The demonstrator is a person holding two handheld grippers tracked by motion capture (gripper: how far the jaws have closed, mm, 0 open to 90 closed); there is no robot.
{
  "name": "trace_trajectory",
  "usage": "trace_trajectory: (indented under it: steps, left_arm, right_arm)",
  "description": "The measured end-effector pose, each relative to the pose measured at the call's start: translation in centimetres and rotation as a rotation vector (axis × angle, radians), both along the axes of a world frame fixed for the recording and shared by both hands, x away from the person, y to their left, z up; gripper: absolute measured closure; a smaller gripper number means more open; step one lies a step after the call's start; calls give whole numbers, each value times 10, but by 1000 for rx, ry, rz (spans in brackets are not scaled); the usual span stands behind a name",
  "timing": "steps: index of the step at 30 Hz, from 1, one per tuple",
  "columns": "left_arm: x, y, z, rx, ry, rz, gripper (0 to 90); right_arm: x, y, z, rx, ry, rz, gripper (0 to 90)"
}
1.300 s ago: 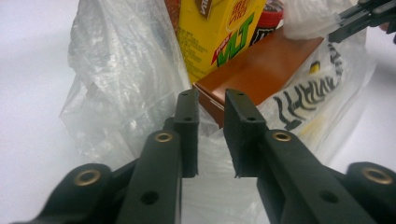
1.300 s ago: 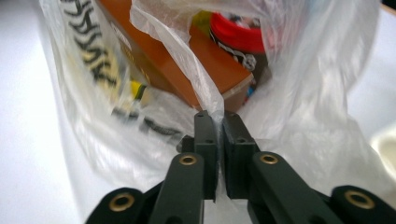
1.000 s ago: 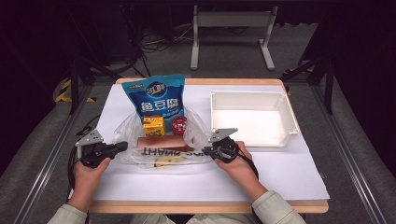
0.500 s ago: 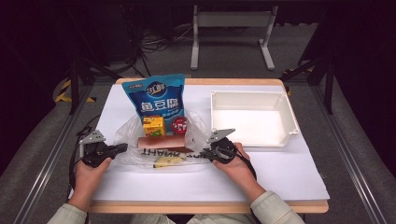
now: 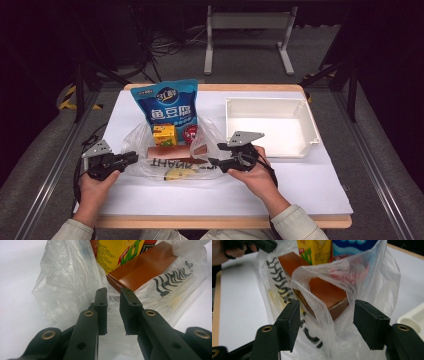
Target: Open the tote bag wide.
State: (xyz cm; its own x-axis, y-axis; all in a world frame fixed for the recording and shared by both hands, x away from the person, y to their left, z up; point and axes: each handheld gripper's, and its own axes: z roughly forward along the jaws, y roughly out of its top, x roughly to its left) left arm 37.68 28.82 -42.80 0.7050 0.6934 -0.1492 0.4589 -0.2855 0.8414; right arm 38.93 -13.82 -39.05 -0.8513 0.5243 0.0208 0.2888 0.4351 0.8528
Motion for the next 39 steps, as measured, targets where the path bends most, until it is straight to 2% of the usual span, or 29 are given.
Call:
trace_trajectory:
  steps: [6, 9, 14, 21, 25, 32, 39]
  left_arm:
    - [-1, 0, 0, -1, -2, -4, 753]
    - [-1, 0, 0, -1, -2, -7, 753]
    - [-1, 1, 0, -5, -1, -7, 752]
    - [0, 1, 0, -5, 0, -12, 753]
    - [0, 0, 0, -4, 3, -14, 753]
    - [0, 1, -1, -6, 9, -15, 753]
    - [0, 1, -1, -6, 11, -18, 753]
  right_arm:
    - [1, 12, 12, 35, -30, 28, 324]
    - [4, 21, 18, 42, 6, 35, 279]
    - [11, 35, 21, 41, -3, 30, 200]
    - [20, 50, 16, -1, -28, 12, 70]
    - [24, 56, 13, 4, -24, 2, 44]
    - [28, 64, 6, -7, -19, -18, 25]
    - [32, 70, -6, -53, -18, -65, 47]
